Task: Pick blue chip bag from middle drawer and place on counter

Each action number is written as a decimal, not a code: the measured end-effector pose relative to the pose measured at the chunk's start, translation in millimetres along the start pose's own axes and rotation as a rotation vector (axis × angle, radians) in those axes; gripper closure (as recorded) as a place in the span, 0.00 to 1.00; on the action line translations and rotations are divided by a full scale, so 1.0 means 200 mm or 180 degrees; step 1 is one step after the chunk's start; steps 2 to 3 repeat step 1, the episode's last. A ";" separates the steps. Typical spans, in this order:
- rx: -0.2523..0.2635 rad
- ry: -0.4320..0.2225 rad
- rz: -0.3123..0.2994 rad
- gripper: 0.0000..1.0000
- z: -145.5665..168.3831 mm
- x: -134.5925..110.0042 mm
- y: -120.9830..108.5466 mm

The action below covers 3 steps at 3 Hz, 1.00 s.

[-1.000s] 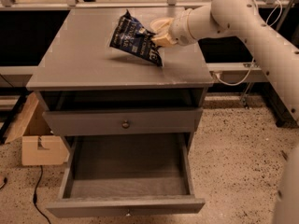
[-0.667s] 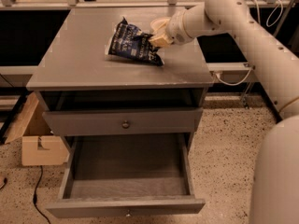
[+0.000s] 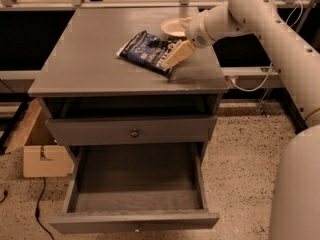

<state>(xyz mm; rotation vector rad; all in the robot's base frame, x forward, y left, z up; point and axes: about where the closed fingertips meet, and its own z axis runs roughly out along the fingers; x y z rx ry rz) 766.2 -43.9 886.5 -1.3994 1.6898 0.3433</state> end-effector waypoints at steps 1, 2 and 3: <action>0.0316 -0.0050 0.0006 0.00 -0.28 -0.04 0.02; 0.0316 -0.0050 0.0006 0.00 -0.28 -0.04 0.02; 0.0316 -0.0050 0.0006 0.00 -0.28 -0.04 0.02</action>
Offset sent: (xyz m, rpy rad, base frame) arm 0.0000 0.0000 0.0000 0.0000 0.0000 0.0000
